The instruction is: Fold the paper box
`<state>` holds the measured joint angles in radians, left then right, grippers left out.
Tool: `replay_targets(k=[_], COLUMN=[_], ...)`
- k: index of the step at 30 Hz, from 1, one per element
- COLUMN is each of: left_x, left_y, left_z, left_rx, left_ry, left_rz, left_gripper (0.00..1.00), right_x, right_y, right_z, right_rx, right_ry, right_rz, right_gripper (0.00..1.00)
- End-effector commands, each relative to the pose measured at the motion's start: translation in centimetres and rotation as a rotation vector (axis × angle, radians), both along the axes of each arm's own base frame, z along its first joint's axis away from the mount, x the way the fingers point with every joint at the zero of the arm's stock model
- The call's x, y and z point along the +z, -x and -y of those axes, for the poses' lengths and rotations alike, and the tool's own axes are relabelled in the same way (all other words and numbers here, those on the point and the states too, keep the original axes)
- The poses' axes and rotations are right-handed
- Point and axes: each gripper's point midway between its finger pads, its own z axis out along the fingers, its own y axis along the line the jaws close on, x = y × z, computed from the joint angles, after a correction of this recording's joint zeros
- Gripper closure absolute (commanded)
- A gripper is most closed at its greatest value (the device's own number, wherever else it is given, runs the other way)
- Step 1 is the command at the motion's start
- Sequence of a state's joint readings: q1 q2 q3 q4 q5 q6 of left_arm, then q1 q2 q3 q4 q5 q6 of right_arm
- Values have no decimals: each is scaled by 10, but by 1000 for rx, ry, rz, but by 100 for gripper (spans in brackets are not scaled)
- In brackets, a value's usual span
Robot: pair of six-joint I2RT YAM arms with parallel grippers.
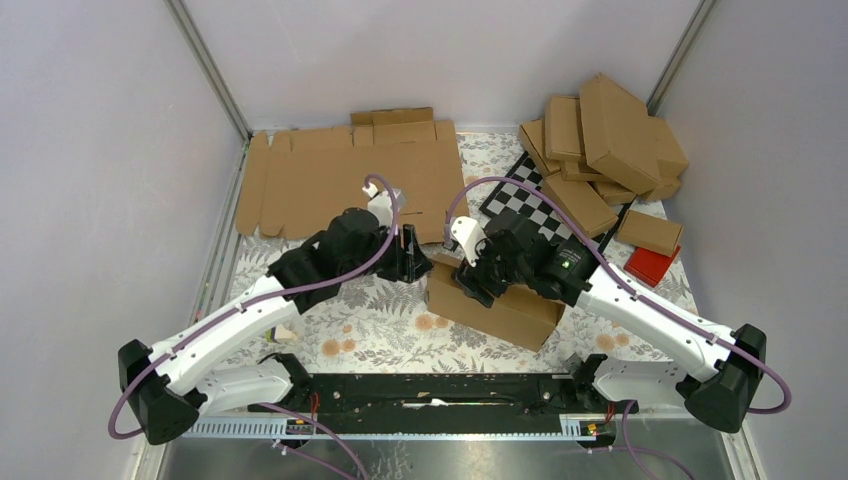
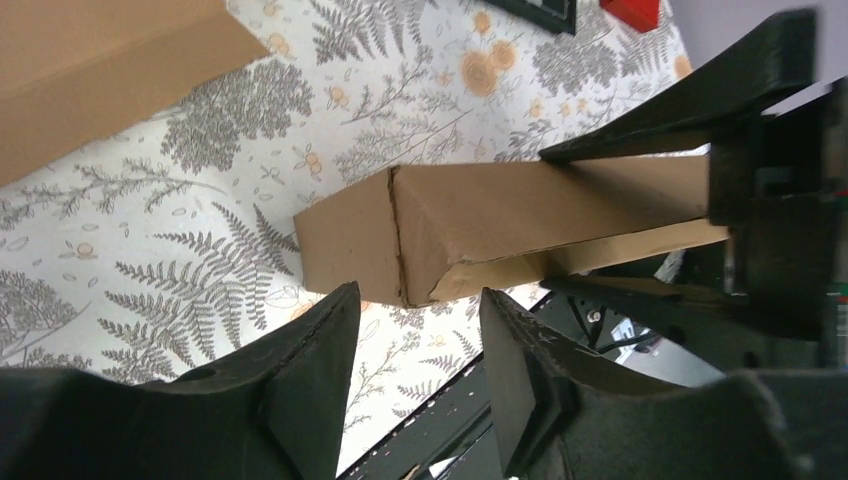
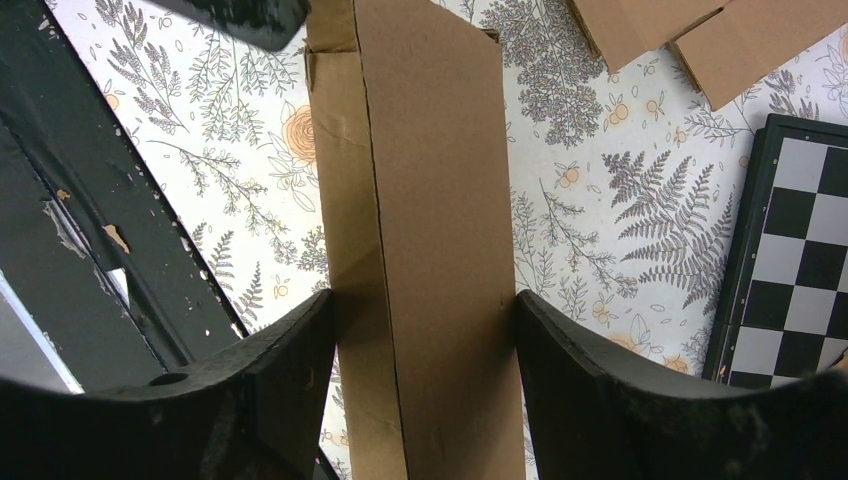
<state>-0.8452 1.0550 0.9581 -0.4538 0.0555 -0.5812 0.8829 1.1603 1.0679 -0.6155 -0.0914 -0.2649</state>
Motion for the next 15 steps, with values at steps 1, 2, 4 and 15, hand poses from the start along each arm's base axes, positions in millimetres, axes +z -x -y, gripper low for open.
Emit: replay_targets(k=[1, 2, 4, 15], left_x=[46, 51, 57, 38], left_y=[-6, -7, -13, -38], left_z=[11, 15, 18, 17], left_rx=[-52, -62, -61, 4], left_ry=[100, 116, 142, 135], left_rz=[57, 65, 70, -7], left_gripper=[47, 44, 37, 65], right_x=[6, 6, 6, 6], right_y=[-4, -3, -4, -3], right_z=[5, 4, 5, 5], right_rx=[-15, -15, -16, -14], right_ry=[-2, -2, -2, -3], right_rz=[39, 39, 40, 39], right_gripper=[35, 35, 35, 35])
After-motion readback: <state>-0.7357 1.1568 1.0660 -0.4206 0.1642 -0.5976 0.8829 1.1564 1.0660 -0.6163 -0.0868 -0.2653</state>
